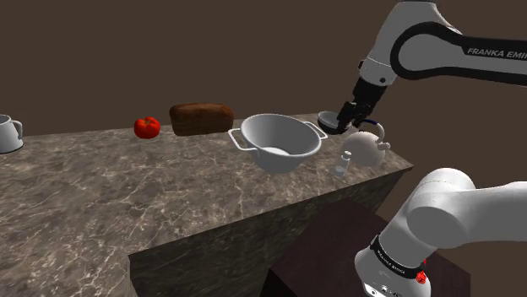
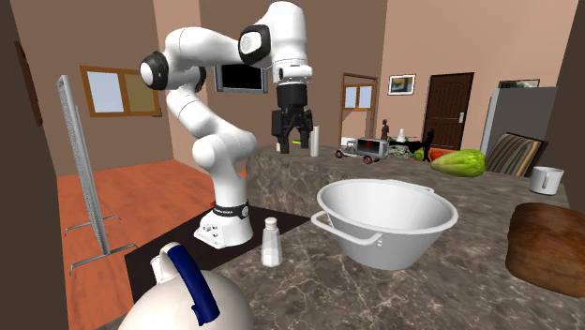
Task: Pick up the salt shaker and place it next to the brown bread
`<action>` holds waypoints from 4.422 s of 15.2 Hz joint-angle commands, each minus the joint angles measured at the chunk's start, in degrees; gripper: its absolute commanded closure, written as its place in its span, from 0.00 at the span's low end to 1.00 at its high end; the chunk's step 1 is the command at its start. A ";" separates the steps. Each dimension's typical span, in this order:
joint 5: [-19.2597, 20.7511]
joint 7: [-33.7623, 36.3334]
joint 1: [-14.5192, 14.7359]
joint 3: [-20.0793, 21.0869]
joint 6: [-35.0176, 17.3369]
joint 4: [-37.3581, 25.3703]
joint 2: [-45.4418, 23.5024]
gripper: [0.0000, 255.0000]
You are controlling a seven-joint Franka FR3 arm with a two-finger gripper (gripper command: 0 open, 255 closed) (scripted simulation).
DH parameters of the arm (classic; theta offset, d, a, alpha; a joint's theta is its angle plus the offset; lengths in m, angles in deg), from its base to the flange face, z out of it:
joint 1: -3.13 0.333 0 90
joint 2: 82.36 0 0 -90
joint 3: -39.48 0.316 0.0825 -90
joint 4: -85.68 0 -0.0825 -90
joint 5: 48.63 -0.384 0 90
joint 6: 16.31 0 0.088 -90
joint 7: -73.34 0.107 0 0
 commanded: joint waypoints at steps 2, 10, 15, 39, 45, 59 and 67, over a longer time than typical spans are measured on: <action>2.20 -2.45 -2.58 -4.53 -5.41 5.07 1.98 0.00; 8.56 -9.75 -10.32 -18.30 -21.64 16.07 1.81 0.00; 11.25 -13.73 -12.62 -25.87 -31.40 19.22 -3.04 0.00; 12.09 -13.82 -10.85 -28.42 -39.97 21.16 -9.62 1.00; 10.78 -12.87 -11.11 -25.77 -32.95 18.66 -4.96 1.00; 7.24 -11.21 -10.09 -20.68 -19.41 10.87 1.15 1.00; 5.36 -10.48 -9.12 -18.35 -12.97 5.46 2.33 1.00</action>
